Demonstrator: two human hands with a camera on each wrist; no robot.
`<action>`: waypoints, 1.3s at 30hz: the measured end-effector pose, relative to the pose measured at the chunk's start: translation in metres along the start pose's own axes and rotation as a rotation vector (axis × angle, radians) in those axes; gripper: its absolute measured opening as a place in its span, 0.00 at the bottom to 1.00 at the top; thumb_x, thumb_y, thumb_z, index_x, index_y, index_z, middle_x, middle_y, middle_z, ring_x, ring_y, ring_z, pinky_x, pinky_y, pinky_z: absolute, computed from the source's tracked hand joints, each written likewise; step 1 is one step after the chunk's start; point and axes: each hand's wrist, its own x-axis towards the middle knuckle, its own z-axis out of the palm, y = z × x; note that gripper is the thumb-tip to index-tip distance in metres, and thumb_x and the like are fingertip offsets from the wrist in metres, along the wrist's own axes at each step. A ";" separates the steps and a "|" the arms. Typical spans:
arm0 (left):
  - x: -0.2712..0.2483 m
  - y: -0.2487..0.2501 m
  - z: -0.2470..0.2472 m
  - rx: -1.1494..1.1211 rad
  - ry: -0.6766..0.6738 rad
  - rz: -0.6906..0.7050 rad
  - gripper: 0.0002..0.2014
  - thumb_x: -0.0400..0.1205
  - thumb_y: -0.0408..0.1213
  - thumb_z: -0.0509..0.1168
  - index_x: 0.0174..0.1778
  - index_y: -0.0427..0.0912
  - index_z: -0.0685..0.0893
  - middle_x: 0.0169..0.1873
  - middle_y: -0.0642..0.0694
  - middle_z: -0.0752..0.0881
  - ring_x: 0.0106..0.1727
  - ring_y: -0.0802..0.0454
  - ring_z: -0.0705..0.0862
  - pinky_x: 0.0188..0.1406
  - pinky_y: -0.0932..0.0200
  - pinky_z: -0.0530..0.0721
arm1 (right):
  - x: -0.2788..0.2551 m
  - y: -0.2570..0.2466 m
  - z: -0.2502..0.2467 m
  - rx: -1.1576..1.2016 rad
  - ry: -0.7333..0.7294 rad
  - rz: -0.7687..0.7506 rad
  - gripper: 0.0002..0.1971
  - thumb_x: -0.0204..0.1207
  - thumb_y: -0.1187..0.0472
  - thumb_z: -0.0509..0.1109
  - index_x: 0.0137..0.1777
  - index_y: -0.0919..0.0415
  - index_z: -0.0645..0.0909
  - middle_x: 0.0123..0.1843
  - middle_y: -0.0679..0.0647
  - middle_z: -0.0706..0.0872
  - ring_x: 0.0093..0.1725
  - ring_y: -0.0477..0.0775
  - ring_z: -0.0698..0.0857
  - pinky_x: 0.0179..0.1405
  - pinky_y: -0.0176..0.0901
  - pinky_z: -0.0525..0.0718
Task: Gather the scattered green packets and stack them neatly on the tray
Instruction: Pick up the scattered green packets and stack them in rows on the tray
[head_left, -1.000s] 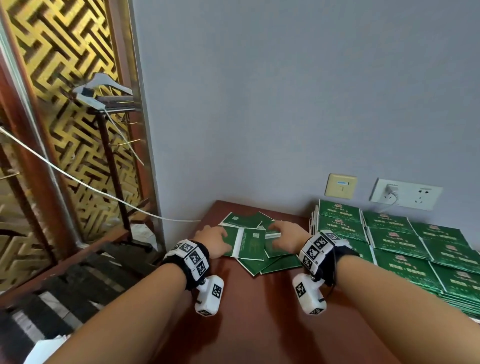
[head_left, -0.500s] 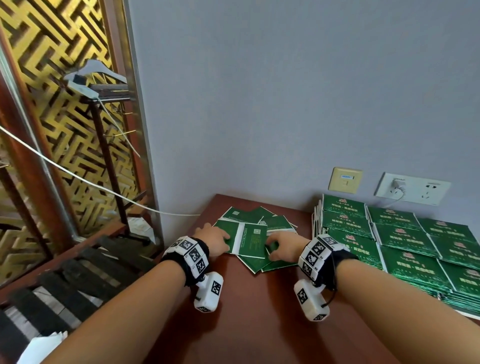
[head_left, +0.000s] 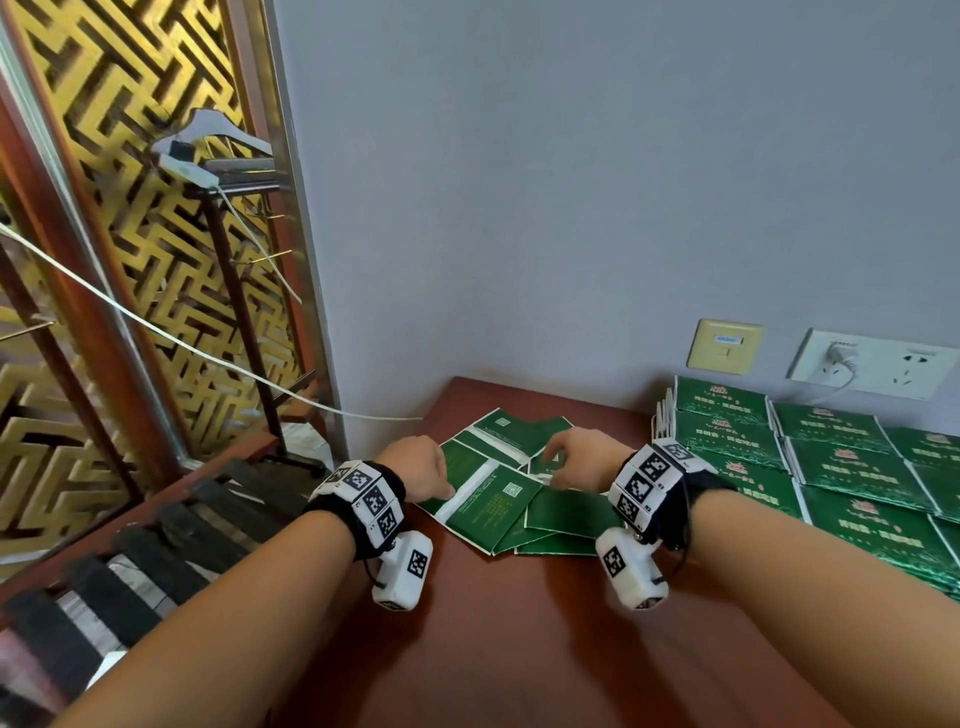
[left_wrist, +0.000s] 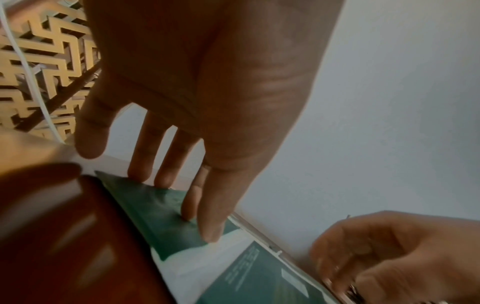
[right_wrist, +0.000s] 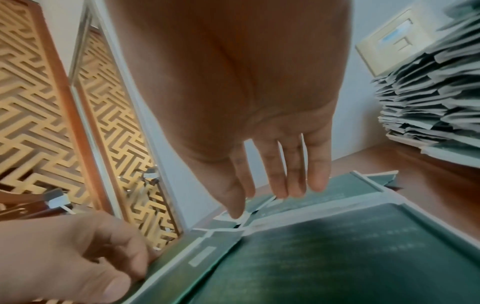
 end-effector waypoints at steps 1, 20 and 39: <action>-0.001 0.001 0.001 0.023 0.009 -0.002 0.13 0.76 0.47 0.76 0.51 0.43 0.88 0.51 0.47 0.89 0.53 0.48 0.86 0.53 0.56 0.85 | 0.004 0.001 0.000 -0.018 0.006 0.023 0.25 0.75 0.59 0.73 0.73 0.53 0.76 0.69 0.54 0.82 0.64 0.54 0.82 0.63 0.43 0.79; -0.015 -0.013 0.000 -0.084 -0.027 -0.096 0.38 0.61 0.47 0.86 0.65 0.42 0.78 0.60 0.48 0.85 0.60 0.47 0.84 0.63 0.48 0.83 | 0.013 0.002 0.001 -0.108 -0.137 0.138 0.37 0.65 0.54 0.82 0.74 0.58 0.74 0.68 0.55 0.82 0.65 0.57 0.81 0.65 0.51 0.81; -0.057 0.016 -0.006 -0.161 0.096 -0.061 0.19 0.75 0.26 0.72 0.62 0.38 0.79 0.58 0.43 0.85 0.58 0.45 0.85 0.53 0.55 0.84 | -0.049 0.000 0.000 0.045 0.012 0.138 0.32 0.70 0.67 0.77 0.76 0.59 0.75 0.71 0.57 0.81 0.67 0.58 0.81 0.60 0.42 0.81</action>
